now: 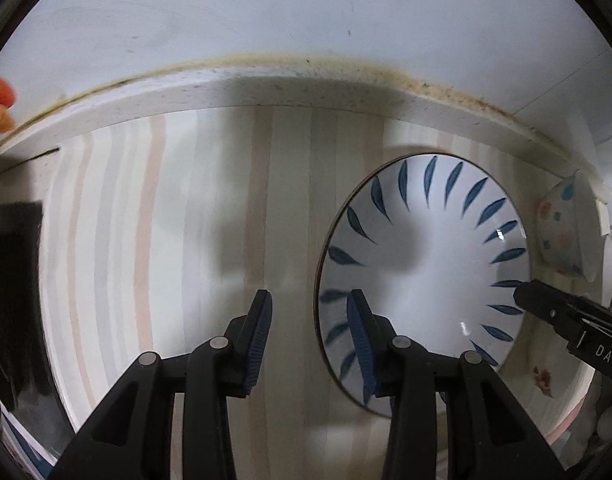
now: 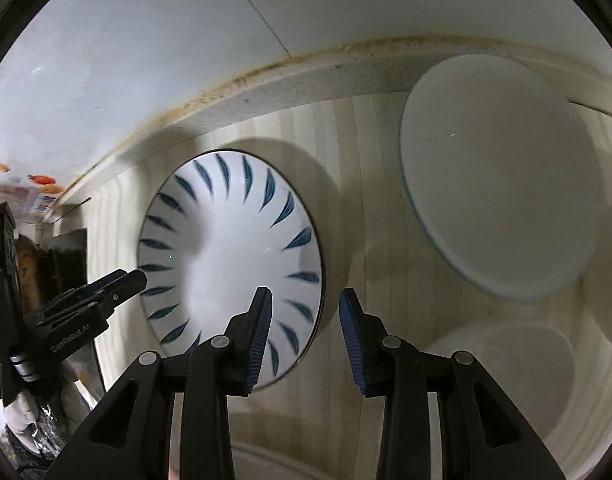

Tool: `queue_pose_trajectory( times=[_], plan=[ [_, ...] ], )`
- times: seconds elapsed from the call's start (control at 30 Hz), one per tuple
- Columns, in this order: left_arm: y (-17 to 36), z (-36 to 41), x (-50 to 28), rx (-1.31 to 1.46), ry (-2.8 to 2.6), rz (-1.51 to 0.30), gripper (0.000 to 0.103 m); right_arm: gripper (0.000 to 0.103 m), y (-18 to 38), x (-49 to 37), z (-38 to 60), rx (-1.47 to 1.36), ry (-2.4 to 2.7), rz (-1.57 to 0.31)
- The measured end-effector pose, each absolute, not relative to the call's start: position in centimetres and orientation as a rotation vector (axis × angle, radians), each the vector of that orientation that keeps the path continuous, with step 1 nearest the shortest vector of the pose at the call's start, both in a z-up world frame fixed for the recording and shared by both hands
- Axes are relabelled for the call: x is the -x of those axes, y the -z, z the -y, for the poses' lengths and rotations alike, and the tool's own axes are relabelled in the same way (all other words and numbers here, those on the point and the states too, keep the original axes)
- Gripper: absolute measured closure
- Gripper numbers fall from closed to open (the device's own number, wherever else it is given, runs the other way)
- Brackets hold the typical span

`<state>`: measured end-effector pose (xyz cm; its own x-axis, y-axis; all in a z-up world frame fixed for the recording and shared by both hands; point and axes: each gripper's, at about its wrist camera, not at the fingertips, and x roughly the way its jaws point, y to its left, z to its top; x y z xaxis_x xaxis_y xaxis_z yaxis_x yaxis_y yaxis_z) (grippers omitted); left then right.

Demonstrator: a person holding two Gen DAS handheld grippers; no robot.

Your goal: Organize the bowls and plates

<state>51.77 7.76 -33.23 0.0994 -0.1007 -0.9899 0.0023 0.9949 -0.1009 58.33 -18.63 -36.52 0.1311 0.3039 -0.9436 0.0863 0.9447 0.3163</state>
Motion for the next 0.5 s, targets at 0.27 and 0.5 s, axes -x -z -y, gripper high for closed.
queue_pose_trajectory(
  times=[0.27, 0.5],
  plan=[
    [34.5, -6.6, -52.0, 0.063, 0.136, -1.458, 0.08, 0.089, 38.4, -59.7, 17.8, -0.238, -0.132, -1.438],
    [33.1, -6.6, -50.7, 0.055, 0.128, -1.445, 0.08, 0.09, 37.9, -59.0, 18.0, -0.244, -0.145, -1.416]
  ],
)
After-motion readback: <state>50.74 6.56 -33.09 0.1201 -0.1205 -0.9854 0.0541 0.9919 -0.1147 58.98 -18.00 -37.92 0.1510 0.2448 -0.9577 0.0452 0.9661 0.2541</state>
